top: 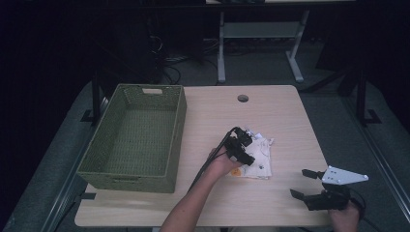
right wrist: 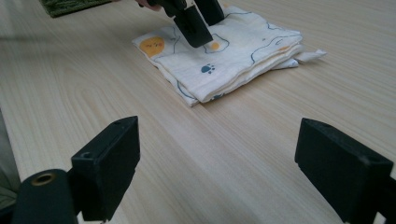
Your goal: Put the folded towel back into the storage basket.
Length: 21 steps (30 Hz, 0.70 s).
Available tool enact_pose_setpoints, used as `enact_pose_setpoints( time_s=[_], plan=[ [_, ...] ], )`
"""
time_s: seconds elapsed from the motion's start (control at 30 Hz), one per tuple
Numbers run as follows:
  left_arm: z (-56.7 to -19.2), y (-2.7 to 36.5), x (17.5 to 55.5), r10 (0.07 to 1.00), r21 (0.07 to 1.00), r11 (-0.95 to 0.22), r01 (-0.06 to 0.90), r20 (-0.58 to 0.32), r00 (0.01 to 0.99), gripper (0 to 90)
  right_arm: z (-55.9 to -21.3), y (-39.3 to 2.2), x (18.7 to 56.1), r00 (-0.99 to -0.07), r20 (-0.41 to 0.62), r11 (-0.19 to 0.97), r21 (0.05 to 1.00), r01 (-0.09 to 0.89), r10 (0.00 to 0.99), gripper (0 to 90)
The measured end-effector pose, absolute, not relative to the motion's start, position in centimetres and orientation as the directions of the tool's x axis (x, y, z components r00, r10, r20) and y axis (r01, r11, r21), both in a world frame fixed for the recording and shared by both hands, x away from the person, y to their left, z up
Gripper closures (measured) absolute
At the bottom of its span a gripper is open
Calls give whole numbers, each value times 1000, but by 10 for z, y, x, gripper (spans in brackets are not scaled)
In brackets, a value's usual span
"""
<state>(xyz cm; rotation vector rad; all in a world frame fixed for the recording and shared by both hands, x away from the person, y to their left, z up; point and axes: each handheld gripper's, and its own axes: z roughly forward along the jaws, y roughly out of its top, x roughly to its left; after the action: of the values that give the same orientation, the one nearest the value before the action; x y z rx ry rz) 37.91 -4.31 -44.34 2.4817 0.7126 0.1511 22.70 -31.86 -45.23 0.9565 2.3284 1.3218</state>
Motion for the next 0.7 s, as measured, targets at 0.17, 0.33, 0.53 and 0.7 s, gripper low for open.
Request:
enact_pose_setpoints(
  time_s=[0.17,0.33,0.53,0.7],
  plan=[
    [-453,-49,378,524,519,-726,452,-8,852,361,-451,-319,227,-727,57,352,847,398,685,135],
    [-452,-49,377,532,522,-722,454,-1,847,428,-451,-319,226,-725,57,345,852,394,686,135],
    [-451,-43,376,535,524,-720,455,3,845,567,-450,-317,225,-729,54,352,850,392,683,136],
    [-450,-38,375,544,528,-713,462,1,839,654,-450,-317,225,-730,53,354,849,392,682,135]
  ],
)
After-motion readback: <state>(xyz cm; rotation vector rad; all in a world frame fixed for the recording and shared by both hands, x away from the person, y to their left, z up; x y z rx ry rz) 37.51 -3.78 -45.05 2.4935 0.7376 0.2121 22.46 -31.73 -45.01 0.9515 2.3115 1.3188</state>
